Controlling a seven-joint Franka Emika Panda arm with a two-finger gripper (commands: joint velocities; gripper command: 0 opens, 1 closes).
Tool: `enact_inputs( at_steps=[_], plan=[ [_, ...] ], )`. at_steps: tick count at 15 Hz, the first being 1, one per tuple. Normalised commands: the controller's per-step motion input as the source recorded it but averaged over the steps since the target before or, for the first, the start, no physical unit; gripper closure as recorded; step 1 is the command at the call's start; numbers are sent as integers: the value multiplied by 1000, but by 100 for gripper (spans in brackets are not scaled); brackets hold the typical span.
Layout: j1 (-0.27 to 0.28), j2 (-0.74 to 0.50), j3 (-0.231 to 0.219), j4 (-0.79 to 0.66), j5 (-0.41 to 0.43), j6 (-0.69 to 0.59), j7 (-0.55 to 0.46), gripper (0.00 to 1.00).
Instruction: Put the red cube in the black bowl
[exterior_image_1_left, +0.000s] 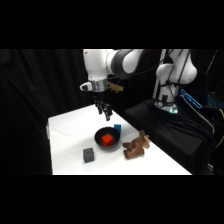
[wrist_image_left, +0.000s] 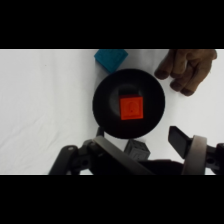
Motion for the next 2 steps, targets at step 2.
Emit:
enact_inputs(
  at_steps=[2],
  plan=[
    [14,-165,-32,63,69,-235,-140,0]
  ],
)
